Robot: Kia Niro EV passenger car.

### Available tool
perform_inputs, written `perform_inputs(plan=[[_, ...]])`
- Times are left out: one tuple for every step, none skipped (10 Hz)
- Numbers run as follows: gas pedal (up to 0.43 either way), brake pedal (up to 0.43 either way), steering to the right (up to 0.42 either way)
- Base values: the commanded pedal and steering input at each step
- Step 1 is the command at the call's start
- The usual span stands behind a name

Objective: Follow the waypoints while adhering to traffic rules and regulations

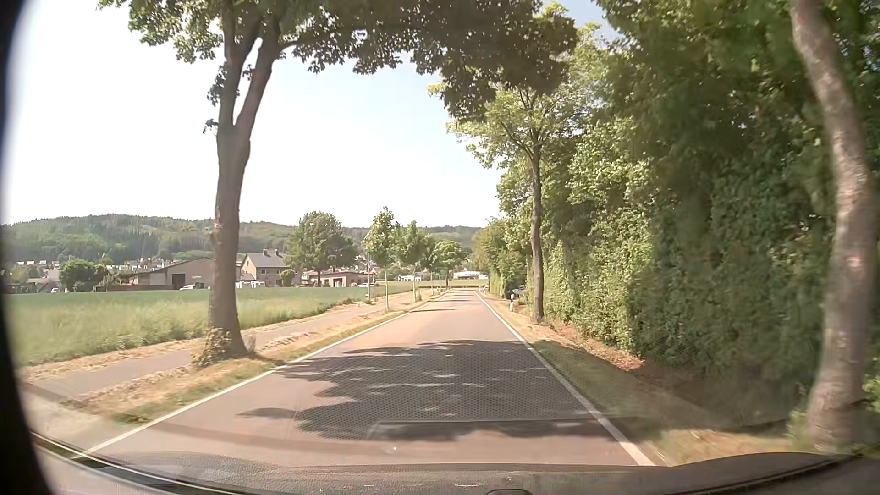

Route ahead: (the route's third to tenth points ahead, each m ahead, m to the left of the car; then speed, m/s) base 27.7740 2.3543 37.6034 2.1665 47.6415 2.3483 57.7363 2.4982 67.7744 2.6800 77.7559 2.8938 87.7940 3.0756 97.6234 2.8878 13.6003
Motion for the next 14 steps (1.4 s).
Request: perform_inputs(plan=[[0.11, 0.0, -0.004], [0.11, 0.0, -0.004], [0.11, 0.0, -0.002], [0.098, 0.0, 0.0], [0.11, 0.0, 0.0], [0.13, 0.0, 0.0], [0.13, 0.0, 0.0], [0.13, 0.0, 0.0], [0.138, 0.0, 0.0], [0.138, 0.0, 0.0], [0.138, 0.0, 0.0], [0.138, 0.0, 0.0], [0.157, 0.0, -0.001], [0.169, 0.0, -0.001]])
